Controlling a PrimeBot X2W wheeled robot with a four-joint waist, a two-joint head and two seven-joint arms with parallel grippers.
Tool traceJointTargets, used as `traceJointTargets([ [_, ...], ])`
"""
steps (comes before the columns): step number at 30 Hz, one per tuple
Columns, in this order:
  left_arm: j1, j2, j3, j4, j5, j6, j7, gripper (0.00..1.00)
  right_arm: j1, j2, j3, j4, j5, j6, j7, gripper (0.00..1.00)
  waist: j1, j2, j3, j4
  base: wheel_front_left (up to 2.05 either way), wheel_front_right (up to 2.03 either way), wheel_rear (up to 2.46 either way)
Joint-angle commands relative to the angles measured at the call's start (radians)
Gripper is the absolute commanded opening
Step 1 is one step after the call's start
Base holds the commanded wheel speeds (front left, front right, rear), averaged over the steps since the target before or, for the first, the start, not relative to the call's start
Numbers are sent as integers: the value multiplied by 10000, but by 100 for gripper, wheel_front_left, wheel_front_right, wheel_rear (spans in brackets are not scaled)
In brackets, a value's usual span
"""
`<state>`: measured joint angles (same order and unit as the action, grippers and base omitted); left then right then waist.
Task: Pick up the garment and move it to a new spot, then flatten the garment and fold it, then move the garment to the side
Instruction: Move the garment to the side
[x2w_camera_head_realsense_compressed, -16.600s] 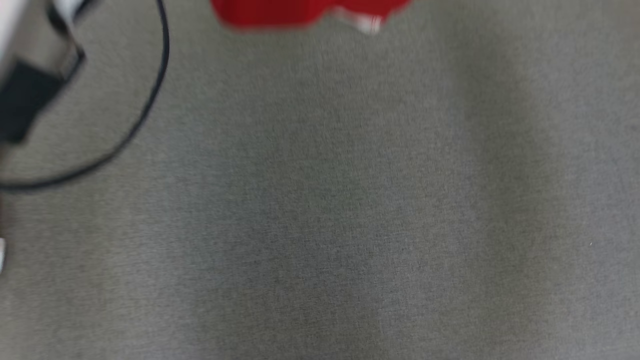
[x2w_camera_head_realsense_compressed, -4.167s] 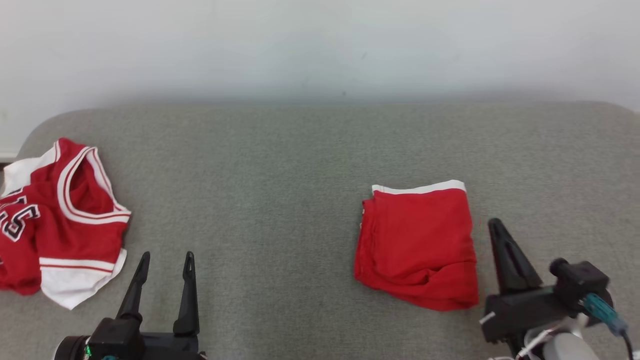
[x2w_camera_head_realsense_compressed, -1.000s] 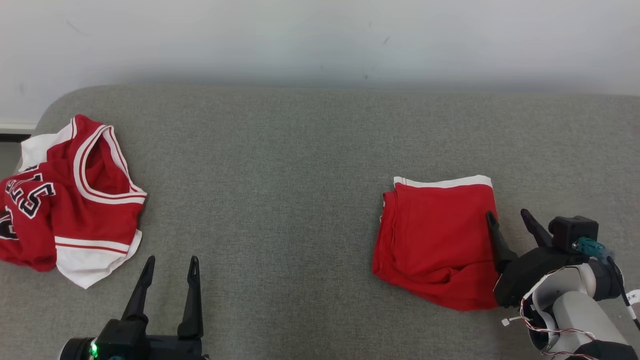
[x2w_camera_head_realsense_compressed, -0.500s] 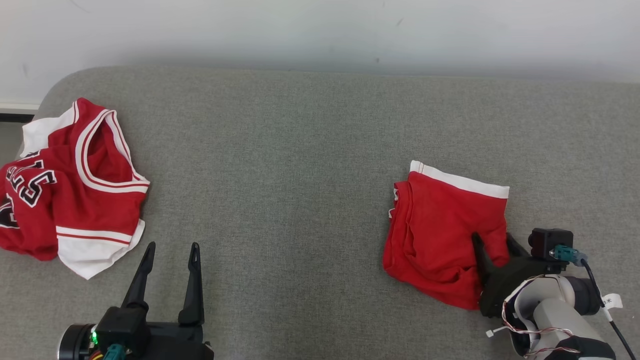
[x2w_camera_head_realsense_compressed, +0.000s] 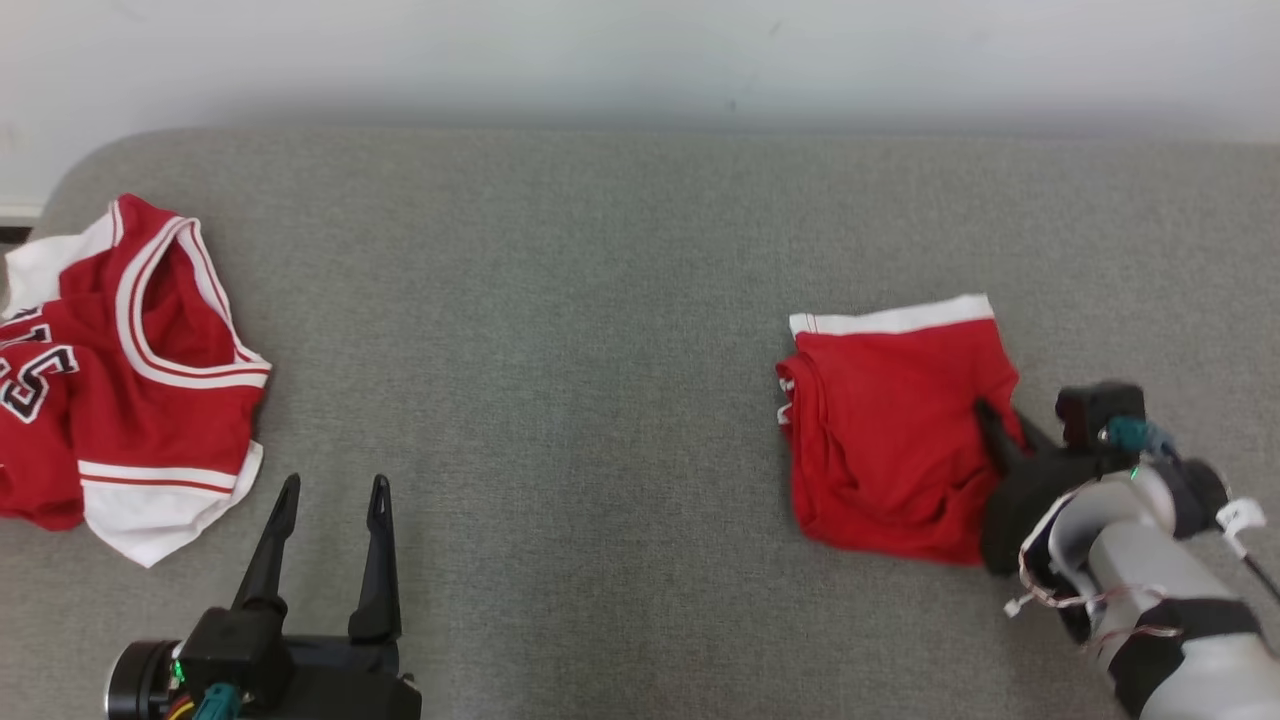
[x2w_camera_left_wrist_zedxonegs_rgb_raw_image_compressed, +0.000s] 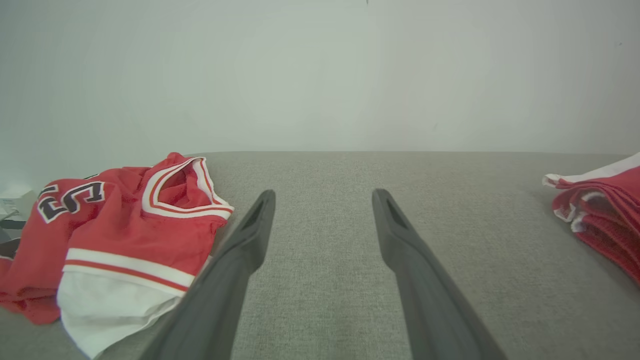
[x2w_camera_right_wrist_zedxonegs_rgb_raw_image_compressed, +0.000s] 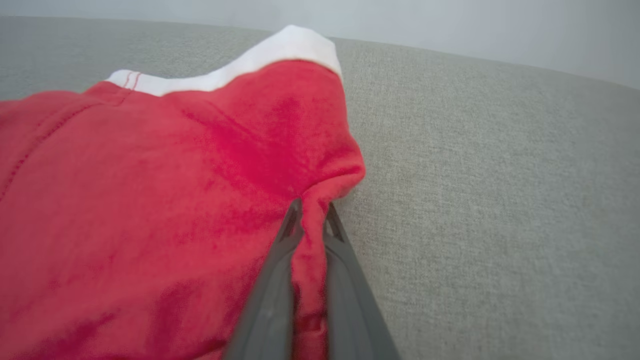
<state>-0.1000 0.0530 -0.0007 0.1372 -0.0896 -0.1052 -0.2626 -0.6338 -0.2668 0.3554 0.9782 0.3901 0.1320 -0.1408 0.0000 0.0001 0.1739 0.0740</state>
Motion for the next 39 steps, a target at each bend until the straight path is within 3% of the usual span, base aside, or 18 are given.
traceJointTargets([
  [1,-156,-22,-25,-67,50,-11,-33,100,-256,-201,203,-87,37,-27,39,0,0,-1,272,-158,0,0,0],
  [10,-1032,58,-200,-513,242,-74,-33,100,-2106,-1456,1424,-458,542,-27,251,0,0,-1,2011,-880,0,0,0],
  [22,-1771,778,171,-1755,585,28,-33,100,-4783,-3665,2954,-363,1187,-27,130,0,0,-1,4231,-2237,0,0,0],
  [31,-1580,1172,291,-2412,792,165,63,100,-5974,-4472,3496,52,1423,-28,-8,0,0,-1,4831,-2928,0,0,0],
  [39,-1435,1333,277,-2941,827,225,318,100,-7005,-4728,4004,609,1260,-28,-127,0,0,-1,5111,-2930,0,0,0],
])
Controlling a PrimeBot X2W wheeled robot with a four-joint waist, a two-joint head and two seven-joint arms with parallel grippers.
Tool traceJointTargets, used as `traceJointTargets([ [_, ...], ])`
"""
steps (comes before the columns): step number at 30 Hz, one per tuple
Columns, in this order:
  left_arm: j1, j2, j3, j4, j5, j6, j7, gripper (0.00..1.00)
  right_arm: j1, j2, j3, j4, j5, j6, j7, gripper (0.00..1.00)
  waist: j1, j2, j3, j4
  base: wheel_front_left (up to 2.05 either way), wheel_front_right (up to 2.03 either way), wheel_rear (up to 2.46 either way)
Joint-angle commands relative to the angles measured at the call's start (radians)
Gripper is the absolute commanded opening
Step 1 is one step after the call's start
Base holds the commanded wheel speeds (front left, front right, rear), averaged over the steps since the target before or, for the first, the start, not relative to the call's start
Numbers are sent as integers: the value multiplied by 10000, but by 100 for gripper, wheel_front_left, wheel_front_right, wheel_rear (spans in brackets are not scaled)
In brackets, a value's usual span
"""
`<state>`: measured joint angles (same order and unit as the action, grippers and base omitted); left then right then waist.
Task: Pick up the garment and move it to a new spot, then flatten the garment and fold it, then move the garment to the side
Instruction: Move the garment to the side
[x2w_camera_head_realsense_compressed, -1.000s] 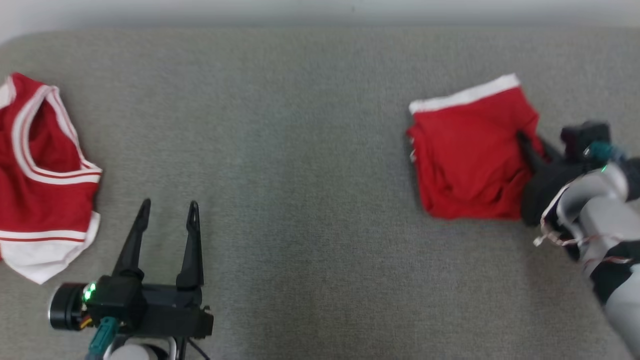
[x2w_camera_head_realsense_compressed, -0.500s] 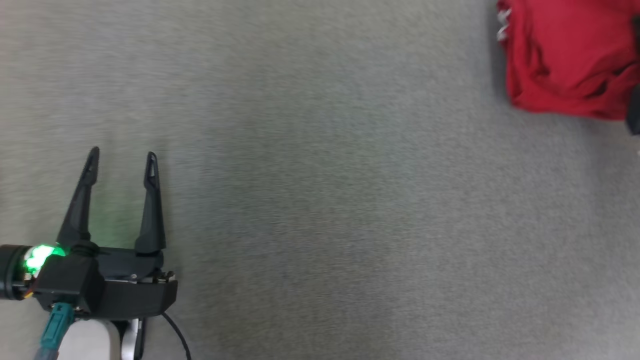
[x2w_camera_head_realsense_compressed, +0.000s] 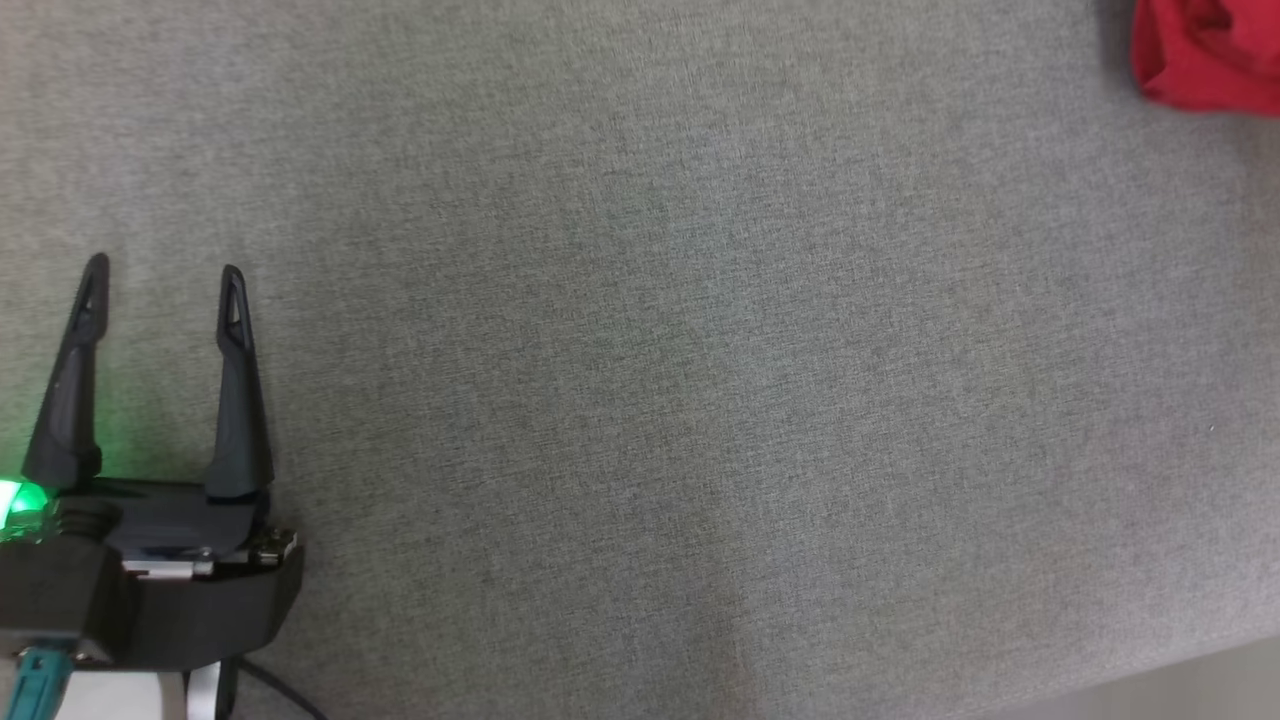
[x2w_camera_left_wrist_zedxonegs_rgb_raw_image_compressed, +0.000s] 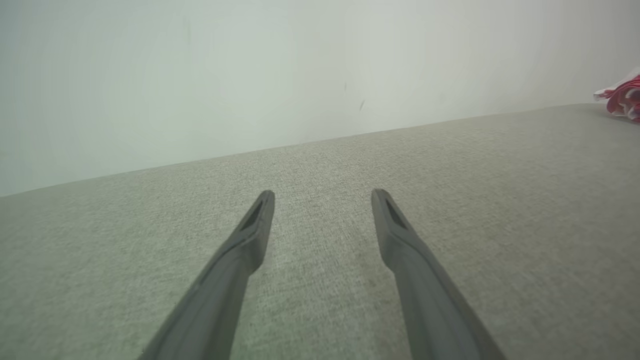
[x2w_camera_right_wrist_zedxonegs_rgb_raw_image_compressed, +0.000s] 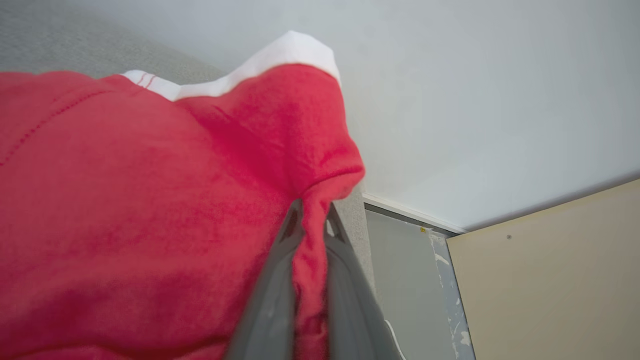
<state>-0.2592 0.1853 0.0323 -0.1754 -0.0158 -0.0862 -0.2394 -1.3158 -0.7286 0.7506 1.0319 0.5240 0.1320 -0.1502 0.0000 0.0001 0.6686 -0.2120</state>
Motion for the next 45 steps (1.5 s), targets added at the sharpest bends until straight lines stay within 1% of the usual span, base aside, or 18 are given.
traceJointTargets([
  [1,159,16,-47,152,91,41,114,100,-320,-105,141,150,-110,-28,-16,0,0,-1,192,-47,0,0,0],
  [10,283,48,-36,52,-8,154,126,100,-1212,28,528,940,-434,-28,-90,0,0,-1,285,155,0,0,0],
  [11,290,50,-32,56,-19,164,117,100,-1271,74,558,1027,-461,-28,-108,17,0,-1,284,173,0,0,0],
  [12,309,53,-26,62,-36,186,106,100,-1330,110,582,1116,-490,-28,-130,47,0,-1,280,185,0,0,0],
  [13,327,63,-15,70,-51,209,95,100,-1406,112,596,1216,-540,-28,-179,100,0,-1,279,192,0,0,0],
  [15,357,75,-2,104,-69,246,77,100,-1478,142,702,1418,-710,-28,-263,100,0,-1,261,200,0,0,0],
  [19,384,58,-9,245,-134,255,25,100,-1637,225,415,1704,-832,-28,-810,100,0,-1,74,256,0,0,0],
  [24,559,-119,-83,394,-244,376,-81,100,-1451,419,-214,1453,-655,-28,-1139,100,0,-1,-519,351,0,0,0],
  [28,700,-230,-39,591,-400,435,-182,100,-881,539,-1044,275,-665,-28,-1145,100,0,-1,-1229,459,0,0,0],
  [31,885,-326,-28,867,-556,438,-240,100,-11,766,-1895,-690,-777,-28,-1136,100,0,-1,-1915,576,0,0,0],
  [39,1490,-552,-6,1511,-812,362,-257,100,2944,1582,-3862,-2862,-1628,-28,-1139,100,0,-1,-3607,920,0,0,0],
  [45,1959,-716,94,1709,-945,338,-261,100,5396,2248,-5071,-4294,-2122,-28,-1140,100,0,-1,-4465,1138,0,0,0],
])
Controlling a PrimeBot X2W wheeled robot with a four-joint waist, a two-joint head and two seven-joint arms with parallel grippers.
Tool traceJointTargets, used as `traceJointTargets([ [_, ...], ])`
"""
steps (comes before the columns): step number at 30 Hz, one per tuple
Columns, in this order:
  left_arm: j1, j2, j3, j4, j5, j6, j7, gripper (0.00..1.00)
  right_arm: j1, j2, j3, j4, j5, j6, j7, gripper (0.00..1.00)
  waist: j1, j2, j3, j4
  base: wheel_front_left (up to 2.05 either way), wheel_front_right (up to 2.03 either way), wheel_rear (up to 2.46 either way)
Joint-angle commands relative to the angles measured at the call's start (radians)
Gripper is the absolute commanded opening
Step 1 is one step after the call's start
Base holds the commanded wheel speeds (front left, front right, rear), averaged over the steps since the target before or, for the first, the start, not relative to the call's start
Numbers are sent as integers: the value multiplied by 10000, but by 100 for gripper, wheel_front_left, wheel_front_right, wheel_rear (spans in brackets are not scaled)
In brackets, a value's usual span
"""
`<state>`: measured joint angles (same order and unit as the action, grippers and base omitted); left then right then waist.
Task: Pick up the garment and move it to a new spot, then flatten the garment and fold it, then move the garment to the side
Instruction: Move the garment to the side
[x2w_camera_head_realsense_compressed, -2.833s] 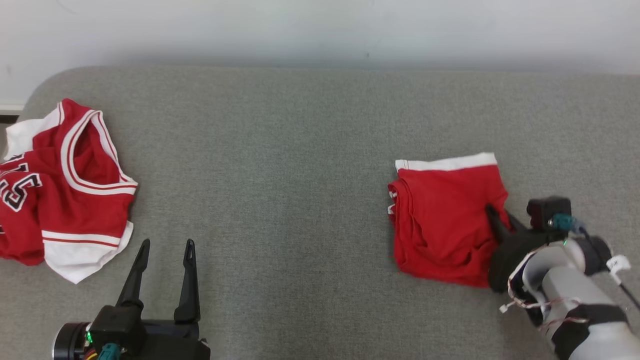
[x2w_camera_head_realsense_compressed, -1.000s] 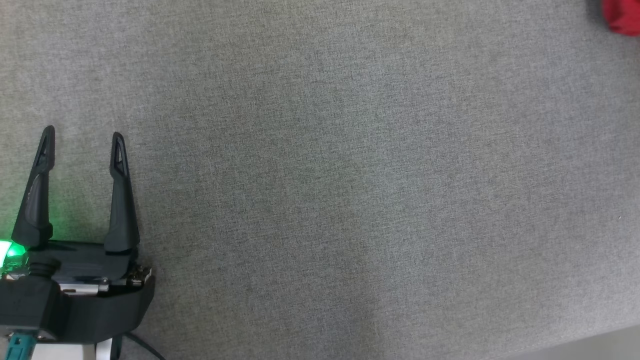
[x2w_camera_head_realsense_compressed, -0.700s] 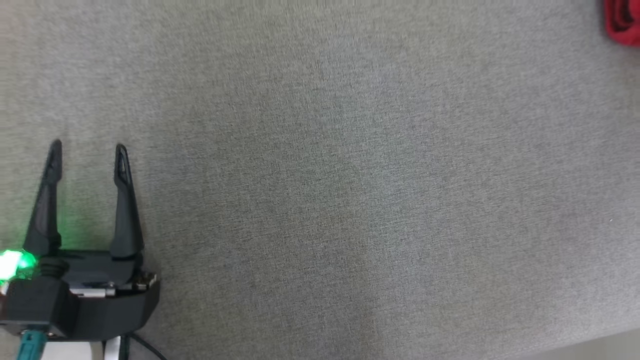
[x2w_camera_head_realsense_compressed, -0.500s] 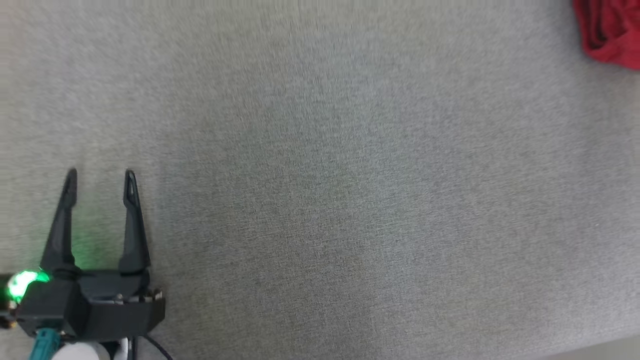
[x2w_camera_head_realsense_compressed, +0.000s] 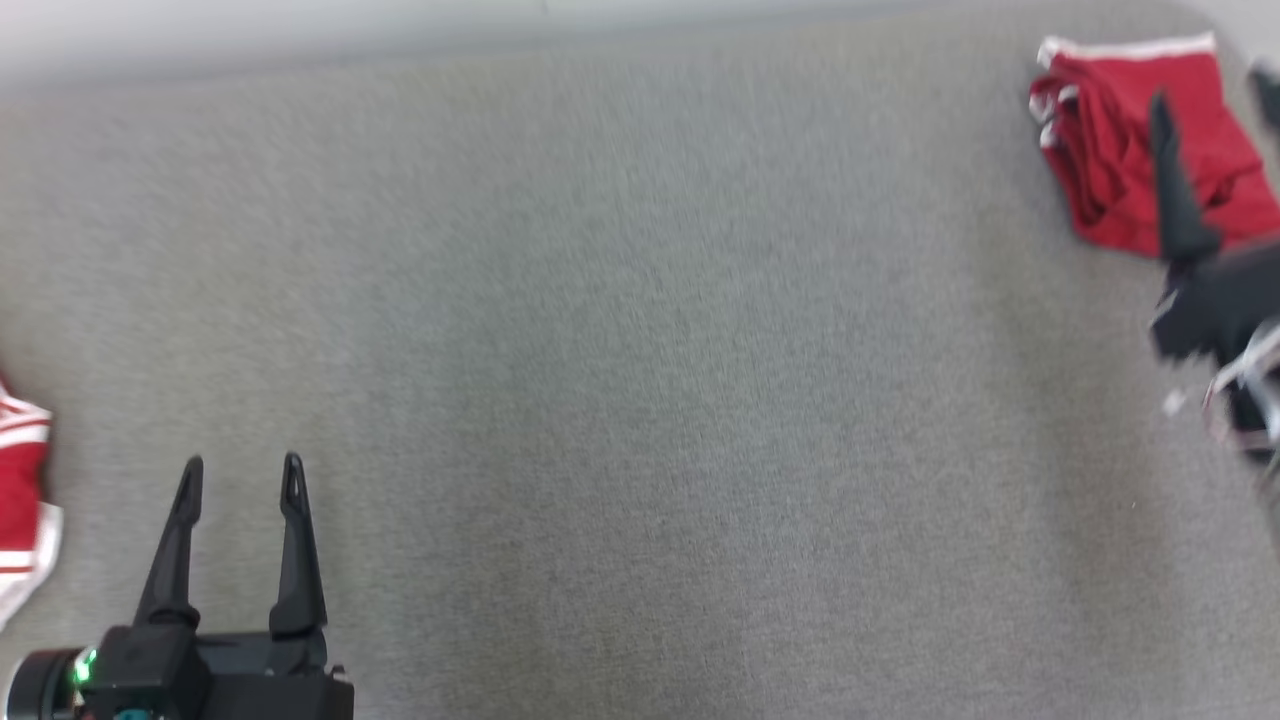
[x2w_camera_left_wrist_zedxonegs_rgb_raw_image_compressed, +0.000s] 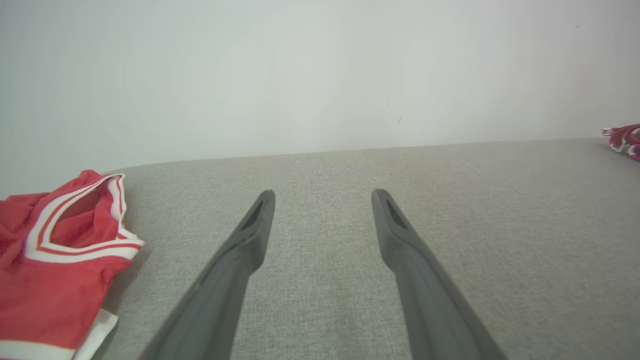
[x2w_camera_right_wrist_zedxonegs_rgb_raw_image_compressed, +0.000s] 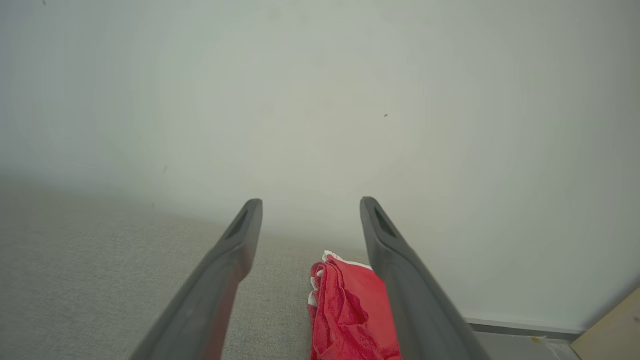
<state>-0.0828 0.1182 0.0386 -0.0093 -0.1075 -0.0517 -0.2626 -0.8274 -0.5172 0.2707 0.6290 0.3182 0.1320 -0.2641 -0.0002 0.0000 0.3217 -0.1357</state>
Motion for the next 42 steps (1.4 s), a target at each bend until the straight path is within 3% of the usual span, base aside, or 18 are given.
traceJointTargets([
  [1,269,-58,50,76,-39,-33,-28,100,927,253,-449,-543,-169,-28,-1,100,2,0,-1103,390,0,0,0],
  [15,812,-251,80,497,-71,-230,-30,100,5427,2376,-2092,-3523,-904,-28,136,100,2,0,-2194,702,0,0,0],
  [24,1073,-318,-14,762,-30,-337,-31,100,7787,3431,-2496,-4884,-1233,-28,174,100,2,0,-2794,1023,0,0,0],
  [42,1390,-233,117,1298,-179,-368,-31,100,9343,4082,-2806,-5507,-1144,-28,183,100,2,0,-3337,1074,0,0,0],
])
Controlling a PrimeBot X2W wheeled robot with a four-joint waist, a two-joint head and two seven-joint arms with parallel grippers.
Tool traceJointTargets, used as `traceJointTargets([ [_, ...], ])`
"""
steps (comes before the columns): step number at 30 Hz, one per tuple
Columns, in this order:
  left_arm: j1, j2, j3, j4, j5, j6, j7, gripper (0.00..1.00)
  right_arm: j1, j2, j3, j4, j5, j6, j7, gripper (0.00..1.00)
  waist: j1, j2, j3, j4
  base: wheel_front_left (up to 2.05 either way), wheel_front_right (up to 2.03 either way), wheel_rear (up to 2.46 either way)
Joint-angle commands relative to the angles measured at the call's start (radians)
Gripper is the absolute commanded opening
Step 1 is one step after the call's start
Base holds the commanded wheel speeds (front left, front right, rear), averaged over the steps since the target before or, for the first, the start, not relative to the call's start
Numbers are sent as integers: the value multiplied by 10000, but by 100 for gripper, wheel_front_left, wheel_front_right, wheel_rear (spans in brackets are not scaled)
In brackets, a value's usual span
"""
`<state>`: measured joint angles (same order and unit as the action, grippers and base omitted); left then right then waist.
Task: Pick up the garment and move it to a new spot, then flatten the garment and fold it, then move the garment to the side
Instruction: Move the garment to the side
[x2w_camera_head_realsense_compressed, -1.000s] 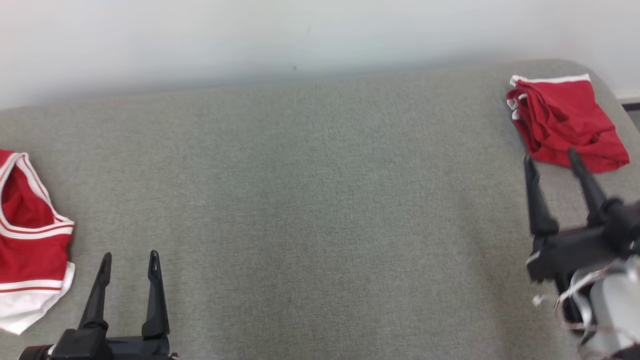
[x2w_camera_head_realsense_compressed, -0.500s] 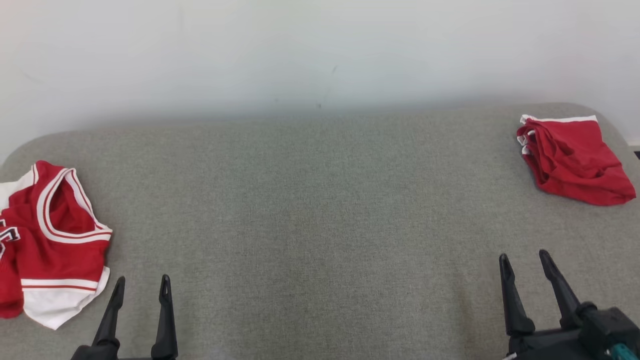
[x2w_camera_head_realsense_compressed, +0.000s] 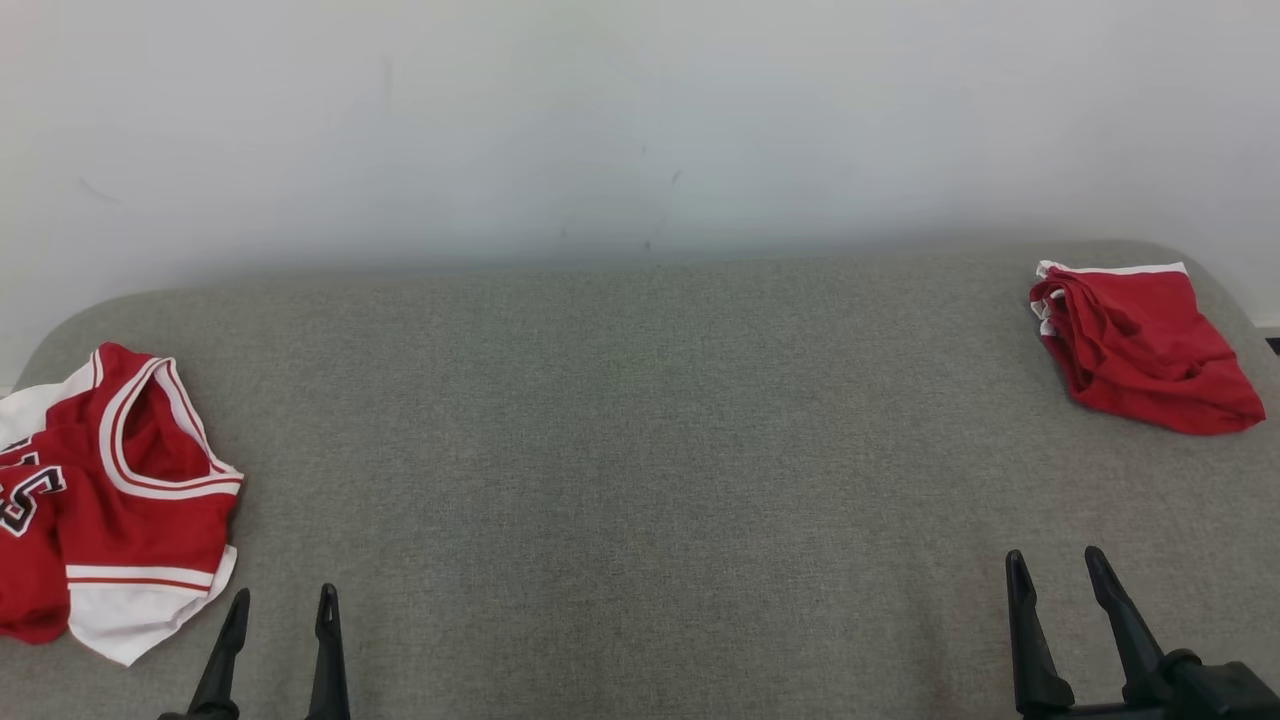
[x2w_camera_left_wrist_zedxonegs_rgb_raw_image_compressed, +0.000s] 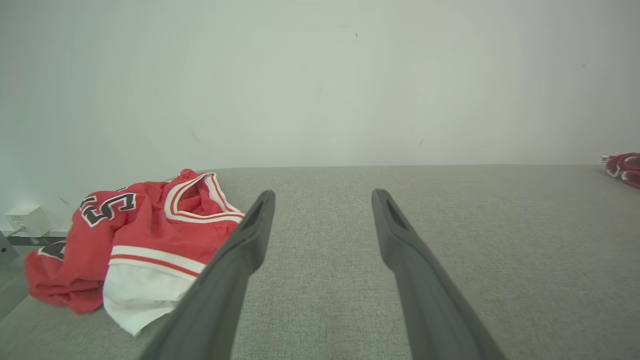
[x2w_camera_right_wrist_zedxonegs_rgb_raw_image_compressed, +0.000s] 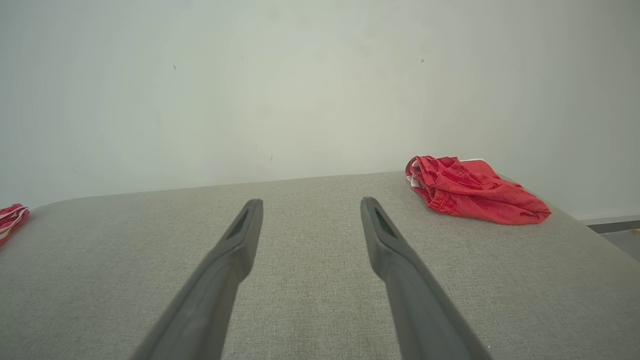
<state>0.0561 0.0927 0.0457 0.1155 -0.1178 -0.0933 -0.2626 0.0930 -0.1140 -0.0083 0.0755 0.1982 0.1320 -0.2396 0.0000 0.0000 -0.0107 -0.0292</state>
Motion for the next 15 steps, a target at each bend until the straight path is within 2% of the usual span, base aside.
traceJointTargets([
  [1,-18,13,48,87,-82,40,-31,100,148,62,-8,70,66,-26,-62,100,0,0,-23,21,0,0,0],
  [15,-64,122,-66,439,-144,113,-31,100,203,128,62,311,144,-28,-151,100,0,0,-89,88,0,0,0],
])
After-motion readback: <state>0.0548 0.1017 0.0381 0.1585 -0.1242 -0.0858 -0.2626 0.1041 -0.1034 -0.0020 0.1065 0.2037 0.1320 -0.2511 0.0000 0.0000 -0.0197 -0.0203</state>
